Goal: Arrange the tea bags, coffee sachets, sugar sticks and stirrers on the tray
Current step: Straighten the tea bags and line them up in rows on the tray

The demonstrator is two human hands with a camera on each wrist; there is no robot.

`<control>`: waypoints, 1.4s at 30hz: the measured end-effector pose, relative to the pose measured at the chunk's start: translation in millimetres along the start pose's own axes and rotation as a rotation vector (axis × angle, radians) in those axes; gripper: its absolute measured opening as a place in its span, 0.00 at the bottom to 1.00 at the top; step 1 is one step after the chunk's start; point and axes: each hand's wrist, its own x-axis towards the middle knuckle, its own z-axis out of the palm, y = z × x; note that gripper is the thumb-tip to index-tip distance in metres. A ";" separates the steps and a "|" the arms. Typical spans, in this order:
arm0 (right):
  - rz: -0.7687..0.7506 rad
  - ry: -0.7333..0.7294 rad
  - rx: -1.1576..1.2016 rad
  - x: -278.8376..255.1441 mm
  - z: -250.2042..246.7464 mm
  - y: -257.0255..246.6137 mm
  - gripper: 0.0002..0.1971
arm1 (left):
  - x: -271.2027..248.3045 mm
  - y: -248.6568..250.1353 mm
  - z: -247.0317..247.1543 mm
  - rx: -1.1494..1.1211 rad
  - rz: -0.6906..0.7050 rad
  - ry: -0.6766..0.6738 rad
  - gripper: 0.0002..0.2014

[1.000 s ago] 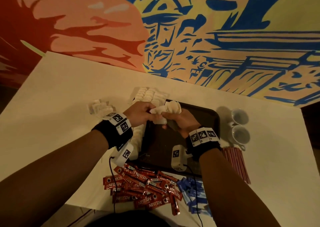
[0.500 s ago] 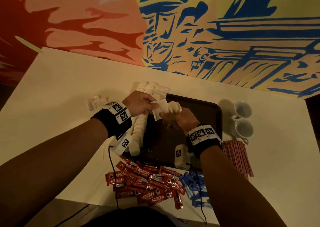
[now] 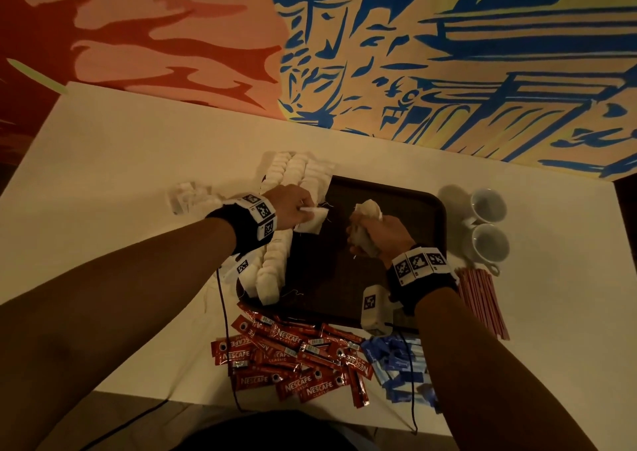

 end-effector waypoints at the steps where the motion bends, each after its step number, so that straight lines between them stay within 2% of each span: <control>1: 0.003 -0.011 0.005 0.6 -0.2 2.7 0.18 | 2.0 -1.0 3.4 0.035 -0.005 -0.010 0.11; 5: 0.074 -0.060 0.057 -1.2 4.0 8.0 0.20 | 9.9 -2.9 4.1 0.097 -0.036 0.078 0.10; 9: 0.110 -0.114 0.114 -9.4 2.8 10.2 0.10 | 17.6 1.5 -4.3 0.068 -0.050 0.157 0.09; 13: 0.088 -0.122 0.190 -26.5 2.1 2.1 0.17 | 10.2 7.4 -12.7 -0.031 -0.054 0.260 0.09; 15: 0.011 -0.150 0.205 -36.2 -0.6 -3.8 0.20 | -2.2 15.2 -17.4 -0.117 -0.018 0.327 0.08; 18: -0.150 -0.271 0.225 -59.2 -10.0 -12.2 0.16 | -32.5 33.2 -24.9 -0.235 0.047 0.409 0.06; 21: -0.283 -0.409 0.283 -91.1 -18.6 -17.5 0.16 | -73.6 55.7 -30.3 -0.346 0.138 0.425 0.04; 25: -0.399 -0.498 0.218 -130.8 -28.0 -19.7 0.11 | -128.4 86.5 -34.9 -0.516 0.240 0.478 0.06; 31: -0.477 -0.555 0.117 -174.5 -40.3 -10.1 0.09 | -189.1 134.0 -16.4 -0.594 0.249 0.543 0.08; 35: -0.519 -0.608 0.054 -192.5 -47.6 2.6 0.15 | -209.0 154.5 4.4 -0.590 0.263 0.573 0.10; 40: -0.604 -0.677 0.067 -208.9 -55.0 16.1 0.17 | -223.0 171.3 19.4 -0.627 0.268 0.635 0.02; 42: -0.646 -0.684 0.060 -215.0 -58.3 17.1 0.15 | -227.9 176.1 18.7 -0.606 0.263 0.675 0.03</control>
